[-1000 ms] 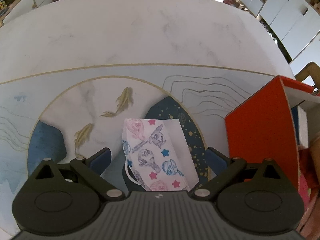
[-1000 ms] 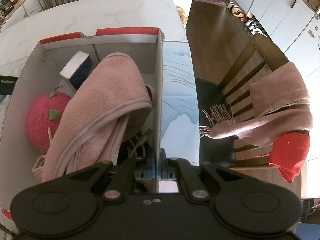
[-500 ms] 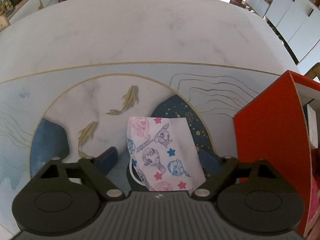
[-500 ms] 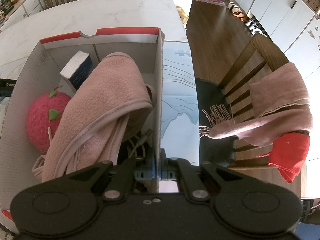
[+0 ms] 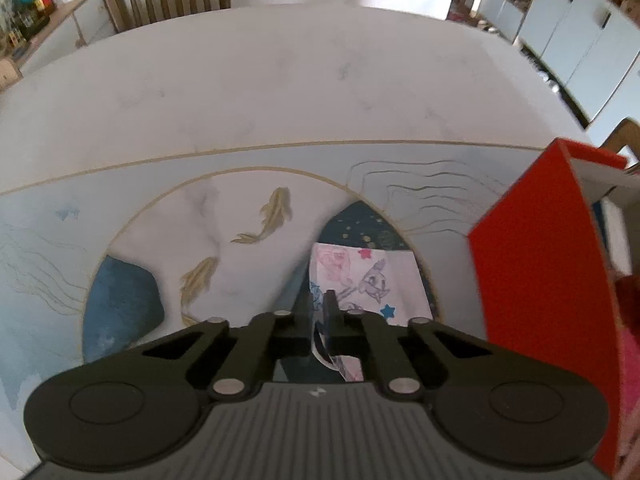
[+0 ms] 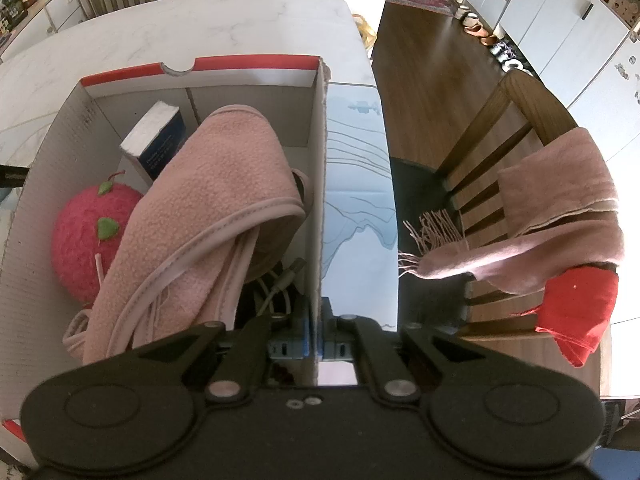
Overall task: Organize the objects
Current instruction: 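Grasp the cartoon-printed mask with the left gripper, then carry the mask into the box and open the left gripper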
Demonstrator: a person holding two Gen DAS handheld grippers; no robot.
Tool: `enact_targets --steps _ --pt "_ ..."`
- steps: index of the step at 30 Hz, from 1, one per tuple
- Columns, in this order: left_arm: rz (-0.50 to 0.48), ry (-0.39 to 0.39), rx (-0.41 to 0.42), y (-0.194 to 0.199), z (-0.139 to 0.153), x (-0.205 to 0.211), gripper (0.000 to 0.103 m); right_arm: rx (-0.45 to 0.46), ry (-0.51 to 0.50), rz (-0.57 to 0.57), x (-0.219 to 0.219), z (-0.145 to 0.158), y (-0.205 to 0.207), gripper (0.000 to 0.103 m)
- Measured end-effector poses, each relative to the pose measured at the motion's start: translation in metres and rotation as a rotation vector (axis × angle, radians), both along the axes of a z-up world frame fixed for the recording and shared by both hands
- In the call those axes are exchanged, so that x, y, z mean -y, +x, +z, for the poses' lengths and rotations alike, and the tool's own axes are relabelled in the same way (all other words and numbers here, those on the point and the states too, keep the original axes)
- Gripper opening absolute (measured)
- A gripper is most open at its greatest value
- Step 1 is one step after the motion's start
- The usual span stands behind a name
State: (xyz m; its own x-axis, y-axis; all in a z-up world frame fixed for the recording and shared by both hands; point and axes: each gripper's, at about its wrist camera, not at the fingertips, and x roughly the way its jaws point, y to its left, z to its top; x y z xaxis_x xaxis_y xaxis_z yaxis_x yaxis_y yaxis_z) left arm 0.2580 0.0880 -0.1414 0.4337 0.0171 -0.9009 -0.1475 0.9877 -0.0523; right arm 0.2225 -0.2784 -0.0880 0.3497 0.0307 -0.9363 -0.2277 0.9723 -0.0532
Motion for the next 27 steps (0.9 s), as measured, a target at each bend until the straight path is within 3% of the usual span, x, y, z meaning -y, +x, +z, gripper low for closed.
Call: enact_targets --steps 8,13,16,19,21,22,27 --pt "-0.040 -0.076 0.074 -0.024 0.031 -0.015 0.000 0.001 0.002 0.003 0.001 0.000 0.000 0.003" --pt "-0.079 -0.141 0.010 -0.023 0.031 -0.015 0.000 -0.001 0.001 0.010 0.000 0.000 0.000 0.003" --pt "-0.051 -0.149 -0.024 -0.020 0.023 -0.012 0.004 0.000 0.002 0.011 0.000 0.000 0.000 0.003" --pt "-0.001 -0.177 -0.067 -0.013 0.010 -0.011 0.027 0.000 0.001 0.011 0.000 0.000 0.000 0.003" --pt "0.018 -0.189 -0.073 -0.009 0.006 -0.009 0.078 0.001 0.002 0.011 0.000 0.000 0.000 0.003" --pt "0.018 -0.183 -0.073 -0.007 0.005 -0.007 0.082 -0.001 0.003 0.011 0.000 0.000 0.000 0.003" --pt "0.018 -0.100 -0.090 0.002 -0.001 0.008 0.082 -0.001 0.004 0.013 0.000 0.000 0.000 0.003"
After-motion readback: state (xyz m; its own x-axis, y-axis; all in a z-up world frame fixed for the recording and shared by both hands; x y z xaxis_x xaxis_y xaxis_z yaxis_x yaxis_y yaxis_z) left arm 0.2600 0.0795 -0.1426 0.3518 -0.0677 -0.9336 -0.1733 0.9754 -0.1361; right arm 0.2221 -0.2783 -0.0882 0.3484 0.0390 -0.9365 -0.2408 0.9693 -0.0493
